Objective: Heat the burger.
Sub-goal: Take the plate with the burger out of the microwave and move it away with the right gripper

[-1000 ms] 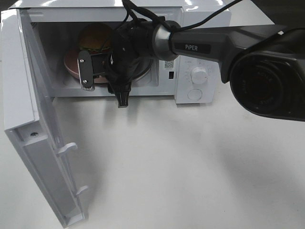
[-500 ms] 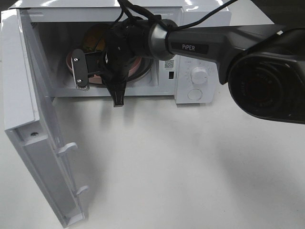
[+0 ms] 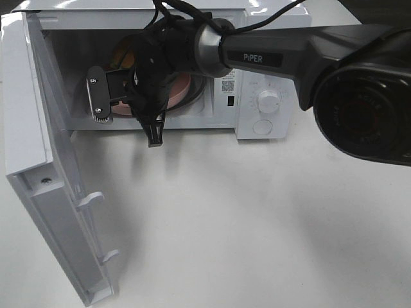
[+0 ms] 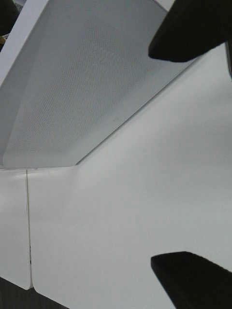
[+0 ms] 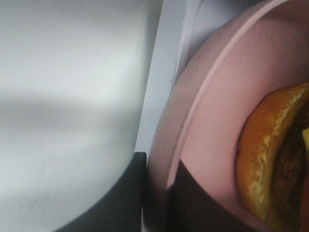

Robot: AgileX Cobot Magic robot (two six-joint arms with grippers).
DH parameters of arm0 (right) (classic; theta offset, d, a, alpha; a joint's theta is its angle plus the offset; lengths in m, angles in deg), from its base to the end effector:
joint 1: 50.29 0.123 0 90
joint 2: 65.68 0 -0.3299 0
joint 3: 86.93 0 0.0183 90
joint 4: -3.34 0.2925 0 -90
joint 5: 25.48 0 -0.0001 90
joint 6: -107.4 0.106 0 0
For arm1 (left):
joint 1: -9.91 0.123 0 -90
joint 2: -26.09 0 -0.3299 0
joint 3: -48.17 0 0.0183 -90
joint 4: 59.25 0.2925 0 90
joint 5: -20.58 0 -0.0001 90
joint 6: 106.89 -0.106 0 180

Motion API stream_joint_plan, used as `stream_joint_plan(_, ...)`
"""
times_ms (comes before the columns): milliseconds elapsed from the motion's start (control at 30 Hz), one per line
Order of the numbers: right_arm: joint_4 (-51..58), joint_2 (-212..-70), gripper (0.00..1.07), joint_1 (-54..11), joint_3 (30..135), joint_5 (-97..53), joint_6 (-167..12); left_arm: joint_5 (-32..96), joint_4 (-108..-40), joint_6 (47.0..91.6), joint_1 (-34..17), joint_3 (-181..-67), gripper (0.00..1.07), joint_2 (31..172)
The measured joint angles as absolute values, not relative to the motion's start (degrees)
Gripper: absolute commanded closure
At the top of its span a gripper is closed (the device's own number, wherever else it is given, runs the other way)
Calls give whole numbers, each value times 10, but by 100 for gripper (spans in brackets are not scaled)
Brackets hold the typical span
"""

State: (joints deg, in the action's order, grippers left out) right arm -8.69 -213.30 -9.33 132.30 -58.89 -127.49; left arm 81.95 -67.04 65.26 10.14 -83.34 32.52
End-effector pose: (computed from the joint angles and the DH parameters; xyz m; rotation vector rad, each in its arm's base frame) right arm 0.4821 0.4024 0.1426 -1.9525 1.5360 -0.3218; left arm -0.0044 -0.0126 0.2967 0.1435 2.0179 -0.0729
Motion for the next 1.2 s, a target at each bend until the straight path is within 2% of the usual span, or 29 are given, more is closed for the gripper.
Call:
stream_joint_plan(300,-80,-2077,107,-82,1236,-571,-1261,819,-670,653,101,-833,6,325)
stream_joint_plan(533,-85,-2018,107,-76,1125,-504,-1242,819,-670,653,101,-833,6,325)
stream_joint_plan(633,-85,-2010,107,-75,1109,-495,-1241,819,-670,653,101,-833,6,325)
stream_joint_plan(700,-85,-1978,107,-75,1051,-464,-1241,819,-670,653,101,-833,6,325)
stream_joint_plan(800,-85,-1972,107,-75,1039,-457,-1241,819,-670,653,101,-833,6,325)
stream_joint_plan(867,-91,-1939,107,-75,979,-416,-1240,819,-670,653,101,-833,6,325)
stream_joint_plan(1200,-105,-1877,107,-75,869,-355,-1239,819,-670,653,101,-833,6,325)
